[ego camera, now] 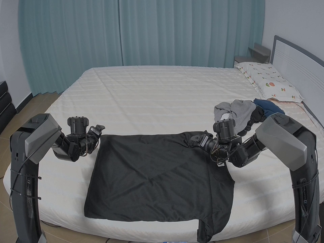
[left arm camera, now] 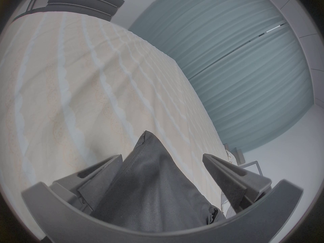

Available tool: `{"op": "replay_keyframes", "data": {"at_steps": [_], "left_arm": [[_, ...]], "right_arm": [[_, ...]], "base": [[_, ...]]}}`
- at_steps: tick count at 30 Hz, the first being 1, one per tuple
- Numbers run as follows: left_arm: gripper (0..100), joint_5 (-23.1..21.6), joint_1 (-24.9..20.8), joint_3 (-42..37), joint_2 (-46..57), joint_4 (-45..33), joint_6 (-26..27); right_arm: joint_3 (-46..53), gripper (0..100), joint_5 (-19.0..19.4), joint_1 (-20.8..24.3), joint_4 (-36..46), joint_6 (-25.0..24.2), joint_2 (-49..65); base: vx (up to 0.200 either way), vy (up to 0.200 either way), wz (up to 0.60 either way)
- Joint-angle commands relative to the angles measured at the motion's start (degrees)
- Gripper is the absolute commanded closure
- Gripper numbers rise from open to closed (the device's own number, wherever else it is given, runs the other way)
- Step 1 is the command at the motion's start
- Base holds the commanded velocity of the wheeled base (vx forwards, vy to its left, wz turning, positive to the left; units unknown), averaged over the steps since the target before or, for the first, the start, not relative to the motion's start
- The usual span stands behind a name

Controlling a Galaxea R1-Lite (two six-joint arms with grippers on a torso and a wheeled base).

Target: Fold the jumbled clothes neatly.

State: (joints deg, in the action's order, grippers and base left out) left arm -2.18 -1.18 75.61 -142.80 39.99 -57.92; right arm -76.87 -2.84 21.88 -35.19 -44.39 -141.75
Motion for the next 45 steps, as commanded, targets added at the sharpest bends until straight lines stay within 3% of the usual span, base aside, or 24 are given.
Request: {"op": "replay_keyframes", "data": {"at_steps": [1,6,14,21,27,36,40,45], "left_arm": [[0,0.0,0.0,-0.3,0.2,0.1,0.1],[0,-0.1,0.0,-0.1,0.2,-0.1,0.1],[0,-0.1,-0.2,0.0,0.2,-0.1,0.1],[0,-0.1,-0.2,0.2,-0.2,-0.1,0.0],[0,-0.1,-0.2,0.3,-0.2,-0.1,0.1],[0,-0.1,-0.1,0.4,-0.2,-0.1,0.1],[0,-0.2,-0.1,0.4,-0.2,-0.3,0.1],[0,-0.2,-0.2,0.5,-0.3,-0.4,0.1]], "right_arm": [[-9.8,0,-0.4,0.2,4.4,0.3,-7.1],[-22.0,0,-2.0,-1.1,11.0,-0.4,-12.8],[-37.7,0,-6.5,-3.2,8.0,-0.3,-19.4],[-37.7,0,-6.7,-4.2,0.1,1.6,-20.9],[-37.7,0,-6.8,-6.7,-5.4,7.7,-21.7],[-34.5,0,-7.6,-10.5,-4.4,9.8,-16.8],[-24.2,0,-5.0,-12.0,-4.9,11.1,-12.9],[-14.8,0,0.7,-13.6,-6.6,16.6,-10.8]], "base": [[0.0,0.0,0.0],[0.0,0.0,0.0],[0.0,0.0,0.0],[0.0,0.0,0.0],[0.0,0.0,0.0],[0.0,0.0,0.0],[0.0,0.0,0.0],[0.0,0.0,0.0]]}}
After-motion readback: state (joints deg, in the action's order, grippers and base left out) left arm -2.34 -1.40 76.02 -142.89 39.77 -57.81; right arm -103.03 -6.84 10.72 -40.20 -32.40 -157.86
